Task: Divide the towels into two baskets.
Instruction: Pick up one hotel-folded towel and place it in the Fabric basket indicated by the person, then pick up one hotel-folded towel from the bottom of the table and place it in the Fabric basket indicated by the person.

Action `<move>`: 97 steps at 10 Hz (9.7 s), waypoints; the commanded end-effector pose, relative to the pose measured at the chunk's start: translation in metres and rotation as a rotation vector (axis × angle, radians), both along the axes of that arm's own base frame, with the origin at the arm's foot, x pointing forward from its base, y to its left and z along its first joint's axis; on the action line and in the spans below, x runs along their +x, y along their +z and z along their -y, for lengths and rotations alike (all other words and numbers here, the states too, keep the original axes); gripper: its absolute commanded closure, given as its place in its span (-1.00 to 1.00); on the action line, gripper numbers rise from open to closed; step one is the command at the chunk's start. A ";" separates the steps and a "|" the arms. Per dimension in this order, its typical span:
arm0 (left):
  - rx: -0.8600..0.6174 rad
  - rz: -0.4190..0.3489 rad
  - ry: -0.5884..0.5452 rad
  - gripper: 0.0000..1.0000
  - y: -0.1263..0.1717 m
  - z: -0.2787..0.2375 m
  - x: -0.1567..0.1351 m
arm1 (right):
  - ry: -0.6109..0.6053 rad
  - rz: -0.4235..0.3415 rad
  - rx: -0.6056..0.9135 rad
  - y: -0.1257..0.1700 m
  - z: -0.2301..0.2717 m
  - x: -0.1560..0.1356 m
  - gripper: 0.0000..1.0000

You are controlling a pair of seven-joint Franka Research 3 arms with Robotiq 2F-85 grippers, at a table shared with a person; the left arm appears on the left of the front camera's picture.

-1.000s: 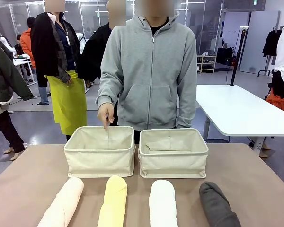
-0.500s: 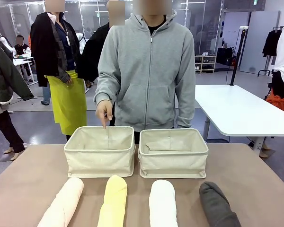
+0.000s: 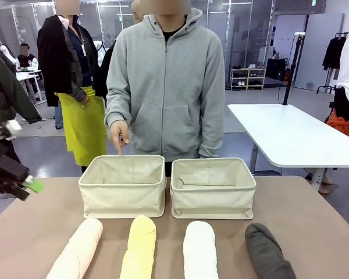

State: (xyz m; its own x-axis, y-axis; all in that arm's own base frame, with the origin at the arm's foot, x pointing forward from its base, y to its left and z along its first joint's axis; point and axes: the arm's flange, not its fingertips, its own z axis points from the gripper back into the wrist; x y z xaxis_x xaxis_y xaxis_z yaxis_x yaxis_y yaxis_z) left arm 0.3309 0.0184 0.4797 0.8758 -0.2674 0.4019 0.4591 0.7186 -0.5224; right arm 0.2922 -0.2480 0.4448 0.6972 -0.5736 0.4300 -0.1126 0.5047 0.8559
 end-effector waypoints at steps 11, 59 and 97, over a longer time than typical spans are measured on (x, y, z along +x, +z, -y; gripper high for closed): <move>0.345 -0.133 0.164 -1.00 -0.145 0.096 -0.010 | -0.002 0.011 0.005 0.002 0.001 0.000 -1.00; 0.797 0.565 -1.206 0.25 0.005 0.255 0.256 | -0.002 0.011 0.005 0.002 0.001 0.000 -1.00; -0.325 0.132 -0.217 -1.00 -0.016 -0.001 0.048 | -0.002 0.011 0.005 0.002 0.001 0.000 -1.00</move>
